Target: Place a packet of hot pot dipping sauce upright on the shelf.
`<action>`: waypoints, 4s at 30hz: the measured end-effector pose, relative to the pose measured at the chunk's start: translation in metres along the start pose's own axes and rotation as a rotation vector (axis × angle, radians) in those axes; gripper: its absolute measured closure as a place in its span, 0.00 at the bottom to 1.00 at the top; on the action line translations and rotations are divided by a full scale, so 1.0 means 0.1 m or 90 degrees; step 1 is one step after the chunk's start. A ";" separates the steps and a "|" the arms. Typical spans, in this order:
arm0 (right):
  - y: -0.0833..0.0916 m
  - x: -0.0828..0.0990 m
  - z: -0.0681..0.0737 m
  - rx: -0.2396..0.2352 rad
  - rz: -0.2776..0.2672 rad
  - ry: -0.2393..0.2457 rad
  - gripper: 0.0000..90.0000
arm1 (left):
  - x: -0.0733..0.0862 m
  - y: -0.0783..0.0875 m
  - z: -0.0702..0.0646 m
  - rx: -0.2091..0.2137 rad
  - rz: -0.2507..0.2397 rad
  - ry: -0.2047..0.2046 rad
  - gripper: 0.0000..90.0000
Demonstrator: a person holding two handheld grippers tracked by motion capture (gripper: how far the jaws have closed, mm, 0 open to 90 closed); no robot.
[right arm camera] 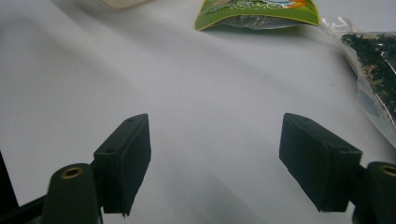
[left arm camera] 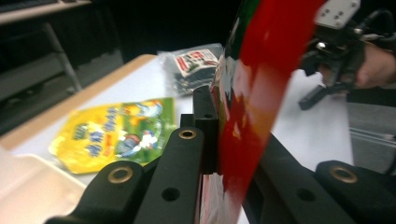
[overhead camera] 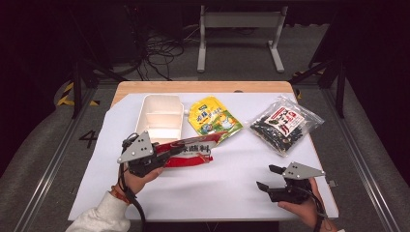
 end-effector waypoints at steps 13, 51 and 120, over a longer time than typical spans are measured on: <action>-0.02 0.00 0.01 -0.010 -0.006 -0.028 0.28 | -0.53 0.17 0.61 -0.089 -0.008 -0.004 1.00; 0.38 0.38 0.14 0.081 0.021 -0.095 0.29 | -0.32 -0.53 1.95 -0.175 0.094 0.040 1.00; 0.27 0.40 0.18 0.056 0.051 -0.077 0.27 | 0.28 -0.41 2.20 -0.202 0.161 0.111 0.87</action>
Point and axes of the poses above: each handheld gripper's, and its own axes: y roughly backward along the jaws, x roughly out of its underside, z roughly to its left, the point moved 3 cm from there along -y, roughly forward along the jaws, and after that the axes turned 14 degrees about y, right-handed, at the moved point
